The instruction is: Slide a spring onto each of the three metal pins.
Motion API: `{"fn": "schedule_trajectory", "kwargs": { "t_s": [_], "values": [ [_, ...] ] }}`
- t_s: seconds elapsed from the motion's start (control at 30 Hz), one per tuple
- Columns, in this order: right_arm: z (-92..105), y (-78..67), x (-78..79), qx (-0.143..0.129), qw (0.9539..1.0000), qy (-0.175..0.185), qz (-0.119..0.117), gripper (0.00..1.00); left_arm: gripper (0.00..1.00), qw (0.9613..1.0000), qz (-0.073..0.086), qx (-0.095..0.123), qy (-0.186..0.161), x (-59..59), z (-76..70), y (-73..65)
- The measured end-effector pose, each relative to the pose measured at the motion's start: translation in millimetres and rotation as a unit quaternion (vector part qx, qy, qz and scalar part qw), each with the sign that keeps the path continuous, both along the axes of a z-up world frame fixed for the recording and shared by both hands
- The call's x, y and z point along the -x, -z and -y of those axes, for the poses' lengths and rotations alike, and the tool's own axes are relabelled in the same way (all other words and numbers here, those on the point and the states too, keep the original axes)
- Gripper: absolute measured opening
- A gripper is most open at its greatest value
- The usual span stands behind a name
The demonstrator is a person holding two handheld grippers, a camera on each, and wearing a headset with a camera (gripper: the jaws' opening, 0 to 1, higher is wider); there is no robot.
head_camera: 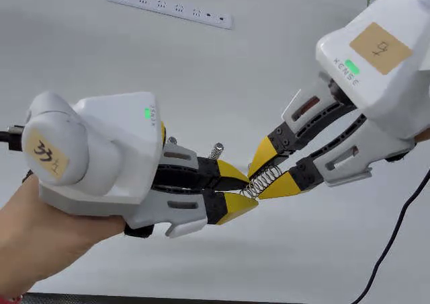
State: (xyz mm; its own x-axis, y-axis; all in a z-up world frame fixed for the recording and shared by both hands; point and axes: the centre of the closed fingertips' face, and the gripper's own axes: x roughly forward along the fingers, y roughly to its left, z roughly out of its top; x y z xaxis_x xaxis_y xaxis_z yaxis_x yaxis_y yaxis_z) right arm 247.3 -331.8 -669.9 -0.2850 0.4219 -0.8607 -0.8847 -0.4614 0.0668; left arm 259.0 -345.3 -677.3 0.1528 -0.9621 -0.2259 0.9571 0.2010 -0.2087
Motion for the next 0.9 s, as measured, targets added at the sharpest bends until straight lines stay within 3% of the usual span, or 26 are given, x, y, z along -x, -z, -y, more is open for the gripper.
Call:
{"fn": "schedule_trajectory", "kwargs": {
  "t_s": [0.33, 0.5, 0.67, 0.9],
  "values": [
    [-4.1, 0.8, 3.2, 0.002, 0.9999, 0.013, -0.001, 0.06, 0.08, 1.0000, -0.001, -0.002, -0.002, 0.8, 0.0, 1.2],
    [-3.0, -1.8, 1.4, -0.002, 0.9995, 0.030, -0.005, 0.06, 0.20, 0.9999, 0.002, -0.008, -0.014, -2.7, -6.0, 3.6],
    [5.4, -4.0, -11.2, -0.004, 0.9982, 0.060, 0.001, 0.06, 0.24, 0.9995, 0.004, -0.012, -0.028, -5.6, -18.9, 5.8],
    [22.6, 0.3, -35.1, 0.008, 0.9933, 0.114, 0.018, 0.06, 0.35, 0.9977, 0.002, -0.025, -0.063, -15.2, -47.7, 14.7]
  ]
}}
